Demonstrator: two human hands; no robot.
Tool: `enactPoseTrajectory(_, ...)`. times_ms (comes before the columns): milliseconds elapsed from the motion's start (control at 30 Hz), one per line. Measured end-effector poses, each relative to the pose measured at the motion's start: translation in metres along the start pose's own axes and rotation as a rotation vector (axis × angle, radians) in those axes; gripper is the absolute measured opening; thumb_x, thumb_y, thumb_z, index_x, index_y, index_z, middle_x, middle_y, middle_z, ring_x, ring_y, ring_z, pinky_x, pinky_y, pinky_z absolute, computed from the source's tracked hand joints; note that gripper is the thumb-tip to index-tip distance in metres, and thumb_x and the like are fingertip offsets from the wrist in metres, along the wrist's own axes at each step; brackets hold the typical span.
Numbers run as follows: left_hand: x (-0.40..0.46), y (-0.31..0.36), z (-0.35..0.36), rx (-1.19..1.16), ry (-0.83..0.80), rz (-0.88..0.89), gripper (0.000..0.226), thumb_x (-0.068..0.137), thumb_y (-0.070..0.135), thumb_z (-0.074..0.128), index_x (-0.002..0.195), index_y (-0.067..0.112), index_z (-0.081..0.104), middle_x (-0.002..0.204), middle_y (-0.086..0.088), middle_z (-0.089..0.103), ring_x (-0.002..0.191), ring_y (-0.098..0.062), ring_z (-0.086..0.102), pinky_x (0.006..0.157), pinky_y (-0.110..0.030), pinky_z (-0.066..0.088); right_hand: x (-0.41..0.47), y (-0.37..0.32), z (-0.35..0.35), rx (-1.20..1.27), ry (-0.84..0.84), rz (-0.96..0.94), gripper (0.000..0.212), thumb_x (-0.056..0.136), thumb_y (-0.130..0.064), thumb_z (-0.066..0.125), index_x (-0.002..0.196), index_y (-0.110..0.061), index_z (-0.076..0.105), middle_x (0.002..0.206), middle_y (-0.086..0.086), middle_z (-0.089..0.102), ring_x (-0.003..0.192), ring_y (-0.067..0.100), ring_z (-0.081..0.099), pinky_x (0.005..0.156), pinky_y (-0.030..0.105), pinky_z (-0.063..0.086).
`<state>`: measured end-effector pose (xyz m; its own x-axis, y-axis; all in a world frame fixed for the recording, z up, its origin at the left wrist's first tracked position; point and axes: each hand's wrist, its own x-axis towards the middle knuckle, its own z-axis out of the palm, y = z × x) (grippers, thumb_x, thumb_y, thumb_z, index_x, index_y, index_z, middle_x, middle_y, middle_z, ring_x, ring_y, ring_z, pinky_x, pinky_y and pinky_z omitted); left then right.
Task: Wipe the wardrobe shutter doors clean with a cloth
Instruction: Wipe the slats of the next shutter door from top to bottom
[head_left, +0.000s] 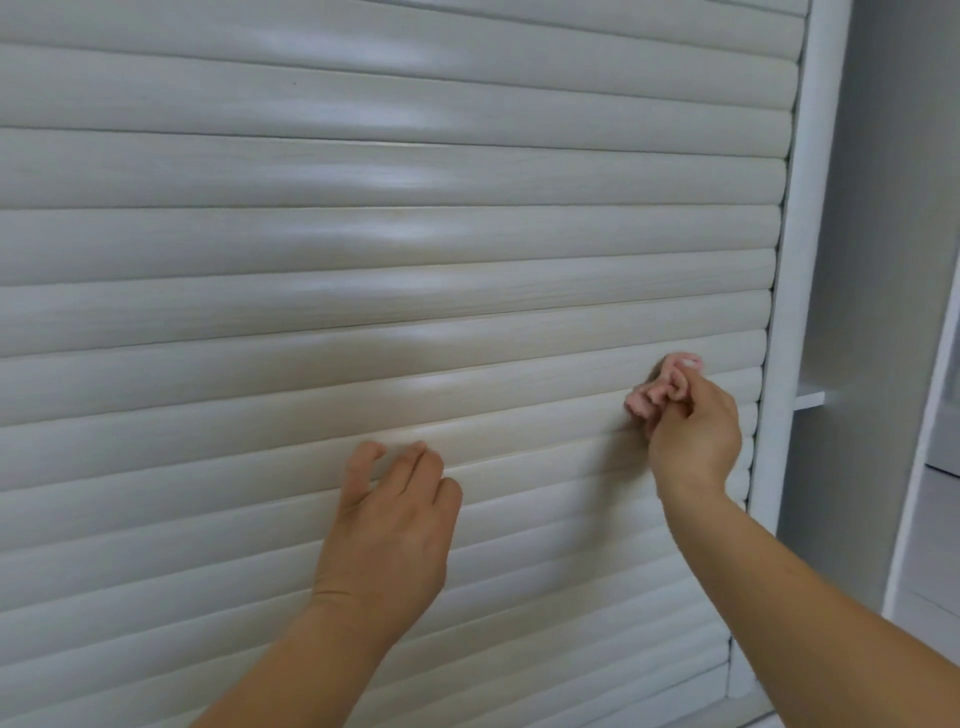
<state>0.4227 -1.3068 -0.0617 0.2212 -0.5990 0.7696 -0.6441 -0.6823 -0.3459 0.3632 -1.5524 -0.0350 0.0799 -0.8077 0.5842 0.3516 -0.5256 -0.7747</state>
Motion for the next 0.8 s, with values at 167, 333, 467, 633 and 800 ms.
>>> enactPoseTrajectory(167,0.015,-0.002,-0.006,-0.178,0.039,-0.082,0.03,0.062,0.004,0.028,0.064,0.017,0.056,0.091,-0.005,0.066,0.066,-0.023,0.063,0.09,-0.042,0.028,-0.052,-0.029,0.042,0.067,-0.108,-0.081,0.034,0.093,0.015,0.032,0.065,-0.005,0.037,0.068,0.014,0.034,0.056,0.018,0.036,0.047,0.024,0.036)
enactPoseTrajectory(333,0.041,-0.016,-0.023,-0.36,0.054,-0.182,0.024,0.062,0.012,0.035,0.066,0.02,0.057,0.101,-0.002,0.067,0.076,-0.019,0.065,0.084,-0.037,0.027,-0.081,-0.063,0.054,0.067,-0.287,-0.114,0.031,0.09,0.007,0.052,0.112,-0.007,0.068,0.108,0.001,0.058,0.099,0.007,0.056,0.09,0.012,0.044)
enactPoseTrajectory(467,0.071,-0.034,-0.05,-0.472,-0.02,-0.278,0.024,0.06,0.013,0.037,0.068,0.022,0.057,0.098,0.003,0.065,0.083,-0.018,0.062,0.084,-0.035,0.026,-0.029,-0.091,0.07,0.086,0.012,0.119,0.028,0.094,0.007,0.044,0.117,0.005,0.06,0.107,0.012,0.054,0.096,0.011,0.058,0.088,0.026,0.051)
enactPoseTrajectory(633,0.112,-0.053,-0.097,-0.561,-0.233,-0.493,0.031,0.058,0.01,0.038,0.079,0.026,0.054,0.08,0.012,0.059,0.072,-0.012,0.059,0.079,-0.028,0.02,-0.056,-0.132,0.077,-0.064,-0.266,0.443,0.033,0.098,-0.016,0.048,0.116,-0.039,0.063,0.114,0.007,0.062,0.098,0.035,0.061,0.071,0.044,0.053)
enactPoseTrajectory(800,0.14,-0.088,-0.168,-0.583,-0.599,-0.749,0.036,0.087,0.014,0.044,0.119,0.031,0.046,0.118,0.015,0.054,0.109,-0.003,0.05,0.088,-0.023,0.012,-0.049,-0.227,0.087,0.122,-0.301,0.68,0.032,0.099,-0.012,0.046,0.107,-0.036,0.066,0.092,0.01,0.07,0.068,0.031,0.059,0.05,0.027,0.042)
